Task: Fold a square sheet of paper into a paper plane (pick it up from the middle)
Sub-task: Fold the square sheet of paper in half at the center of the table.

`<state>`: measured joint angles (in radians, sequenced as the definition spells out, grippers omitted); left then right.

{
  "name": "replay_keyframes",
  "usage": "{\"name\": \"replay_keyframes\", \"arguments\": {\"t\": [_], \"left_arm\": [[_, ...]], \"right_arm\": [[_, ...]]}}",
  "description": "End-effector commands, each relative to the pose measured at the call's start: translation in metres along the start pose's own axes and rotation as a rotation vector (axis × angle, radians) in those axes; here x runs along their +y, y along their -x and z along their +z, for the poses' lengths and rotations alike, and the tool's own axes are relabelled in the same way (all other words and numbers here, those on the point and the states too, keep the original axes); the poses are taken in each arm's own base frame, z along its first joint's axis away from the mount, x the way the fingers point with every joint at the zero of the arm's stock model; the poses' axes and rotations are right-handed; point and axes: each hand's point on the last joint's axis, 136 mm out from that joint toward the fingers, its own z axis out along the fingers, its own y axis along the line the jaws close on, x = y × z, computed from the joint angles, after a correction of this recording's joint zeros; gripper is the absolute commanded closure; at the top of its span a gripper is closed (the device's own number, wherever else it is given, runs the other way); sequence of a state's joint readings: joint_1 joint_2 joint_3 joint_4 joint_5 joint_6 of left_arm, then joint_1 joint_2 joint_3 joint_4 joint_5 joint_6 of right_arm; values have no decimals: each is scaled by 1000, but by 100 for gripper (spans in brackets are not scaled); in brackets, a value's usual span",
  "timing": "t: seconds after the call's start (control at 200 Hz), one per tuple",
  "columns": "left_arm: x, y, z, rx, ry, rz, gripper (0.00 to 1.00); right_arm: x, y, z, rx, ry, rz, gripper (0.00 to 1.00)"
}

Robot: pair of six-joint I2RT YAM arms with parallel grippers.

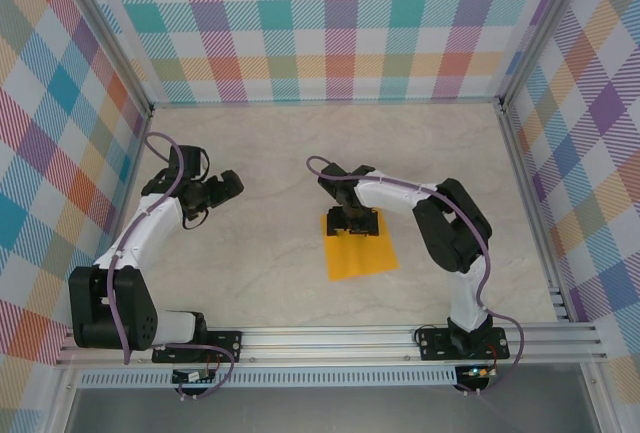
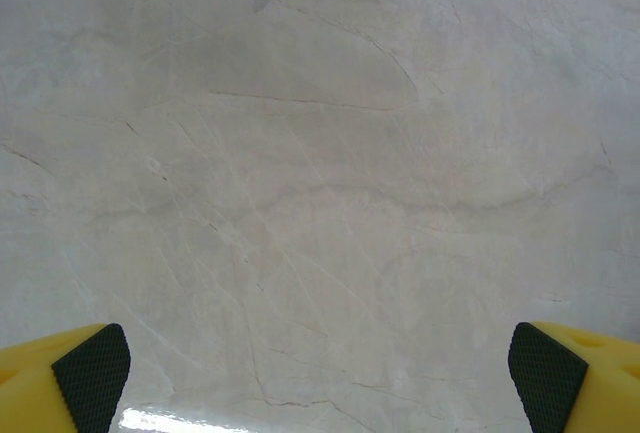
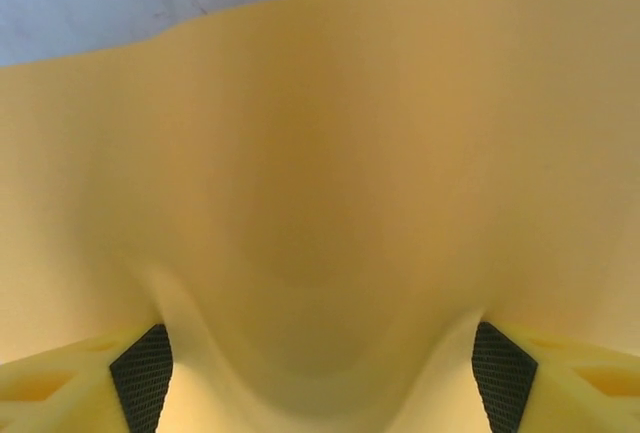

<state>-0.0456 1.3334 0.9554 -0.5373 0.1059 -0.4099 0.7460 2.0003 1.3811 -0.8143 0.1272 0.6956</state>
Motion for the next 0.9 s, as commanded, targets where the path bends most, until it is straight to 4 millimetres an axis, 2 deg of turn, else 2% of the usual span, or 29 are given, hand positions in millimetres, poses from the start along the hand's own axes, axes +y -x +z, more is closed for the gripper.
{"name": "replay_keyframes", "arguments": {"t": [0.0, 0.135, 0.2, 0.26, 0.32, 0.435, 0.535, 0.635, 0.895], "left_arm": [[-12, -12, 4, 40, -65, -30, 0], [-20, -24, 9, 79, -126, -76, 0], [-23, -32, 13, 101, -149, -97, 0], [-28, -39, 17, 118, -177, -105, 1], [-34, -47, 19, 134, -199, -108, 2], [-46, -60, 24, 159, -254, -117, 6], [-56, -71, 27, 178, -278, -114, 9], [-72, -74, 29, 169, -322, -89, 12], [-97, -98, 42, 215, -329, -28, 15]], "right_arm": [[3, -9, 0, 25, 38, 14, 29], [21, -2, -28, -30, 166, 31, 48], [37, 2, -45, -57, 267, 25, 59], [53, 3, -61, -61, 384, 17, 64], [71, 4, -77, -53, 522, 3, 73], [89, 5, -100, -30, 717, -3, 76], [89, 7, -100, 11, 811, 28, 76], [77, 11, -91, 23, 840, 70, 75], [28, 8, -37, 40, 612, 101, 68]]}}
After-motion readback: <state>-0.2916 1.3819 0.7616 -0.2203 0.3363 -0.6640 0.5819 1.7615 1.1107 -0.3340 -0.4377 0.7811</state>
